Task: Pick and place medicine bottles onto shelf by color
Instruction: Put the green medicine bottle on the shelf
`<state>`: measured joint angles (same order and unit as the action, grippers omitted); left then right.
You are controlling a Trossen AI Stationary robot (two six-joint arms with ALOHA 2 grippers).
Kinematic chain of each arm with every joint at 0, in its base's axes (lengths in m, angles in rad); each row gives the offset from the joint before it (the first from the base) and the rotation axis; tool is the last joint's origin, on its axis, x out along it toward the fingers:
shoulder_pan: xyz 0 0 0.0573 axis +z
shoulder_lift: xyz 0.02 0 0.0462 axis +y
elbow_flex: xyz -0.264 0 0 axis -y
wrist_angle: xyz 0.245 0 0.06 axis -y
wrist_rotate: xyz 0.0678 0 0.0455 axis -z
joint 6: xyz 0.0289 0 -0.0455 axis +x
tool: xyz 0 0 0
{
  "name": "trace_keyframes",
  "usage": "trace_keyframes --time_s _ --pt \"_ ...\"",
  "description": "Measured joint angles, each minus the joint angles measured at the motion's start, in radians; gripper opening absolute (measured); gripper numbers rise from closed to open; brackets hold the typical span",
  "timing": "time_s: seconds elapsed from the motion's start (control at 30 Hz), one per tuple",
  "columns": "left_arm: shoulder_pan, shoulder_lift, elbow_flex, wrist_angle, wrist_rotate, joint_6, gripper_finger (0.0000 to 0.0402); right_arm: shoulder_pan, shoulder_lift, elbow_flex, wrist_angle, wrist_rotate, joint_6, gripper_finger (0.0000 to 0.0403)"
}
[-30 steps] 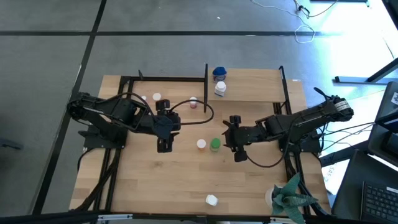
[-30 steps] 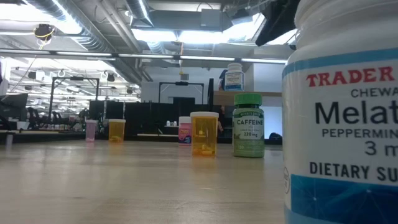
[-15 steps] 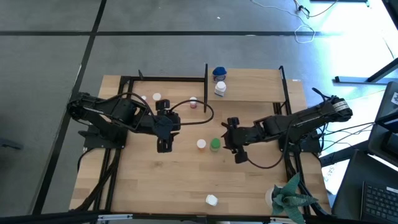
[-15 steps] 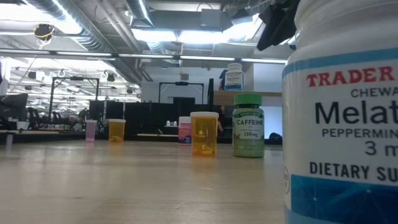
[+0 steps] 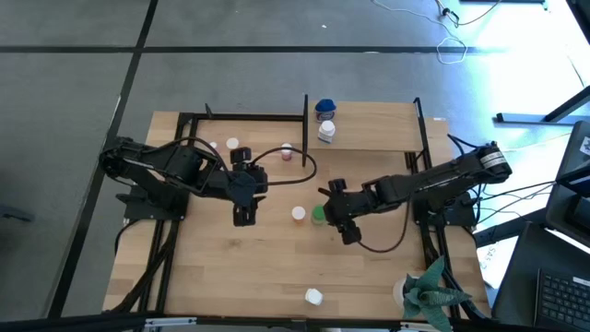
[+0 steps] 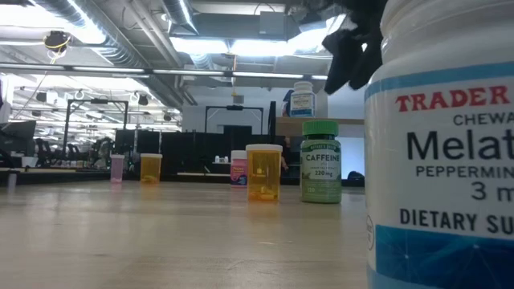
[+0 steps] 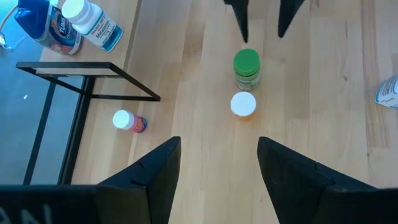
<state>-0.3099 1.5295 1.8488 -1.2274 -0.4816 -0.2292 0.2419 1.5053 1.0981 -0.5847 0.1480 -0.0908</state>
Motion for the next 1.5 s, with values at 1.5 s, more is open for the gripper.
trace_keyframes --time_s 1.5 --pt "0.0 0.0 0.0 -0.001 0.0 0.0 0.0207 -0.148 0.12 -0.001 0.05 -0.17 0.108 0.0259"
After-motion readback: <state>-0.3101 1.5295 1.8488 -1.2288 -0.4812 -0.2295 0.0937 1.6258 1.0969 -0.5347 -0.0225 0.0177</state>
